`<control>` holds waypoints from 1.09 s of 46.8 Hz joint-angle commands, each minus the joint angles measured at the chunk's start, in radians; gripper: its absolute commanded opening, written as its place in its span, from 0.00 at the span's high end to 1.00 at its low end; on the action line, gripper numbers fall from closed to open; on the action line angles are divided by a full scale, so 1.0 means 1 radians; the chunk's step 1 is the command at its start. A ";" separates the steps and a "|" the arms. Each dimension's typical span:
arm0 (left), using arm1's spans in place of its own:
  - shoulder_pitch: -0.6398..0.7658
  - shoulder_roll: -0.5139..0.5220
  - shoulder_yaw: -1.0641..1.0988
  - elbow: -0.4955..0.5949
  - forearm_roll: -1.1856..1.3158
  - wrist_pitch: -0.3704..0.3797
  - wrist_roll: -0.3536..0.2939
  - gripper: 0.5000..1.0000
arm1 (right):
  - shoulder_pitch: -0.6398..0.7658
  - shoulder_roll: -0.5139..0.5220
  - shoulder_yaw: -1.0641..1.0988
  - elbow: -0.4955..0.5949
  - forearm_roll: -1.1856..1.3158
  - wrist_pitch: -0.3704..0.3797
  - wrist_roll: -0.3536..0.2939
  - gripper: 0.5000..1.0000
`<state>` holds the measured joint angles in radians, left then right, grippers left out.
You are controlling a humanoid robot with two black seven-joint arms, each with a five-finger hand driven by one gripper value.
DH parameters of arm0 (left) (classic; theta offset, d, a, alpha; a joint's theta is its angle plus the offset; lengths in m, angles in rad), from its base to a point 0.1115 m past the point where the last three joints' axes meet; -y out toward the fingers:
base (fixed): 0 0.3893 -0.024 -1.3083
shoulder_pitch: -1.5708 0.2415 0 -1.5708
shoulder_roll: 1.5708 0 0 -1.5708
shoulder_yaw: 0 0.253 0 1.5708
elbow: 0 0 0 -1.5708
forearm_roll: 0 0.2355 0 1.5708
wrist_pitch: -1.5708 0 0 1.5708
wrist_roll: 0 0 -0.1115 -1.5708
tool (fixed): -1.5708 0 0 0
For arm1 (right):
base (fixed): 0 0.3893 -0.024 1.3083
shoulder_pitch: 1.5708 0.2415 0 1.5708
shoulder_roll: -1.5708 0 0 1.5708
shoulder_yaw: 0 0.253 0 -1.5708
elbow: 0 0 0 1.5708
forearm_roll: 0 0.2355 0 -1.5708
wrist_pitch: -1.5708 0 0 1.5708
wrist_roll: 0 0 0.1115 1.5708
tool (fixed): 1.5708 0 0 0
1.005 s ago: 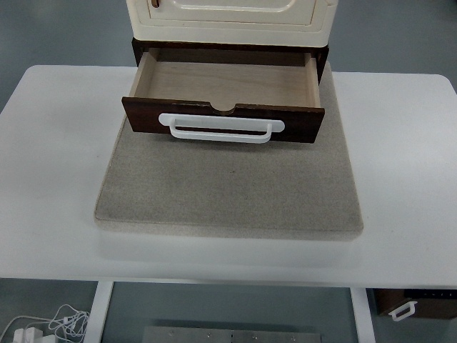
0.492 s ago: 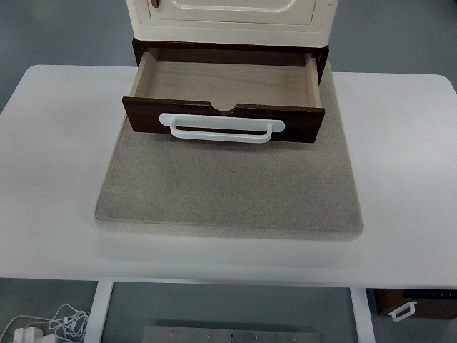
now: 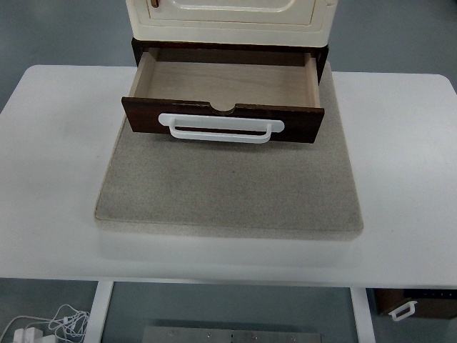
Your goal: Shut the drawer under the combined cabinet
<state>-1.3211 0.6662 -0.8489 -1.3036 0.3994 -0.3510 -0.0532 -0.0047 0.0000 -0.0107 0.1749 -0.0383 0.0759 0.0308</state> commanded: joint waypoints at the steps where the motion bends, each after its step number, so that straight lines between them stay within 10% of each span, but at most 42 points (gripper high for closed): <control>1: 0.022 0.007 0.019 -0.075 0.018 -0.002 0.010 0.00 | 0.000 0.000 0.000 0.000 0.000 -0.001 0.000 0.10; 16: 0.059 -0.005 0.106 -0.220 0.187 -0.049 0.052 0.00 | 0.000 0.000 0.000 0.000 0.000 -0.001 0.000 0.10; 31: 0.072 -0.074 0.128 -0.279 0.266 -0.259 0.251 0.00 | 0.000 0.000 0.000 0.000 0.000 0.001 0.000 0.10; 51: 0.105 -0.185 0.241 -0.328 0.303 -0.260 0.450 0.00 | 0.000 0.000 0.000 0.000 0.000 -0.001 0.000 0.10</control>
<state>-1.2198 0.4843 -0.6430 -1.6181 0.6922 -0.6112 0.3771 -0.0047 0.0000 -0.0107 0.1749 -0.0383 0.0759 0.0307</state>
